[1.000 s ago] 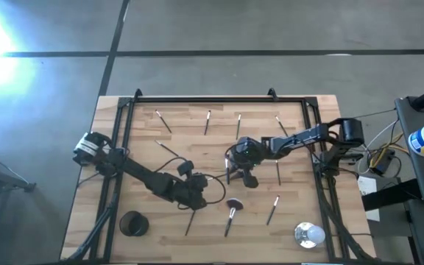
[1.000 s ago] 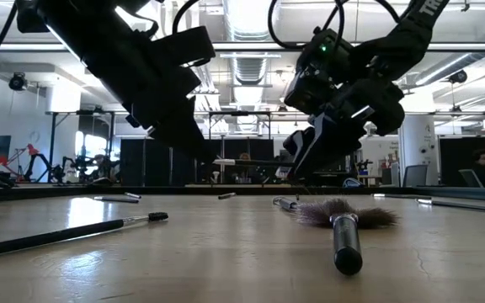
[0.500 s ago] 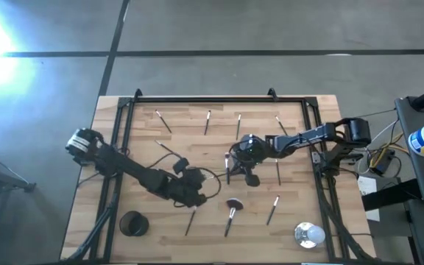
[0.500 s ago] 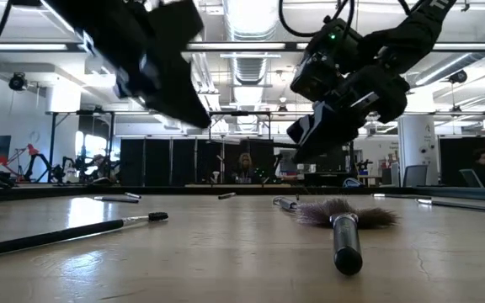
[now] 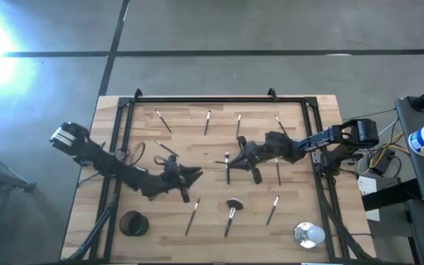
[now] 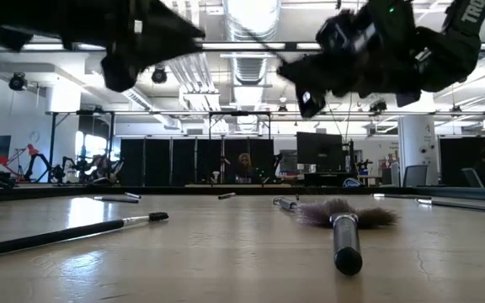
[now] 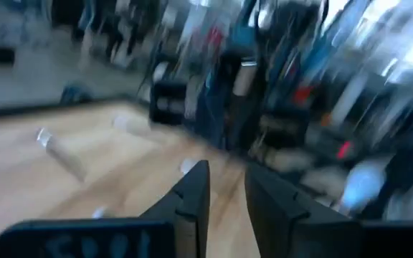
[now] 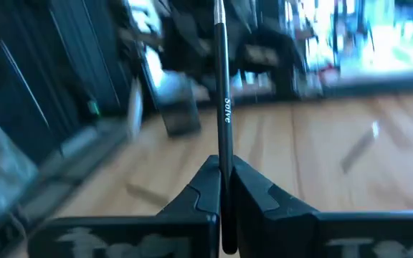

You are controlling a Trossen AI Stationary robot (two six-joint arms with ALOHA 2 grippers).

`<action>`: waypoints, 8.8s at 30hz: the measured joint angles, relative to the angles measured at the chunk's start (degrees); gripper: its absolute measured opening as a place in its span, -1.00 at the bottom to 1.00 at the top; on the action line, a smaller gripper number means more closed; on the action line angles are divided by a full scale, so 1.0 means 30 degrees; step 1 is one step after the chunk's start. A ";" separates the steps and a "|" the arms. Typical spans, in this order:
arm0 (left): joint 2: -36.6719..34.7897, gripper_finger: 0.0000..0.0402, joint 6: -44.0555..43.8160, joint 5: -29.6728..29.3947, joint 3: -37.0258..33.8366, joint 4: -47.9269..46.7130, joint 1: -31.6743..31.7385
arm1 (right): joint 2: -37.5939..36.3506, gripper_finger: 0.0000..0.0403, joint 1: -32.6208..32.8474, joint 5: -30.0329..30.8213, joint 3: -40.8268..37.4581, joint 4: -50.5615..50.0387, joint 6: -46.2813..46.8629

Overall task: Pick & Place Makeup Brushes
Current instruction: Put the black liner brush into the makeup holder, then put the black eyeshadow brush into the makeup holder

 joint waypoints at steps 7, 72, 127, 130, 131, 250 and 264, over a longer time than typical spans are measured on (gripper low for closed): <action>0.0939 -0.60 0.3924 0.3550 -0.0097 0.6313 0.2020 | 0.0031 -0.96 0.0212 0.0010 0.1702 0.0765 0.0320; 0.2730 -0.94 -2.9877 -0.2358 1.7099 -4.8222 -1.3170 | -0.1521 -0.96 -0.0196 0.2140 0.0227 -0.2639 -0.1865; 0.3342 -0.56 -3.1556 0.0316 1.6846 -4.8844 -1.4655 | -0.1528 -0.96 -0.0204 0.2543 0.0847 -0.2545 -0.2627; 0.2508 -0.64 -3.0661 -0.1915 1.6840 -4.8841 -1.4276 | -0.1528 -0.96 -0.0204 0.2541 0.0847 -0.2545 -0.2958; 0.2177 -0.69 -3.0162 -0.2697 1.6761 -4.8831 -1.4068 | -0.1528 -0.96 -0.0204 0.2541 0.0847 -0.2545 -0.3099; -0.4733 -1.00 0.0254 0.7665 -0.4613 -0.2578 0.5974 | -1.0604 -0.96 -0.1632 1.0441 -0.0625 -2.0967 0.5256; 0.0818 -0.46 0.1584 0.9346 0.1240 -0.0517 0.5969 | -0.6710 -0.96 -0.1090 0.4862 -0.0693 -0.4841 0.1541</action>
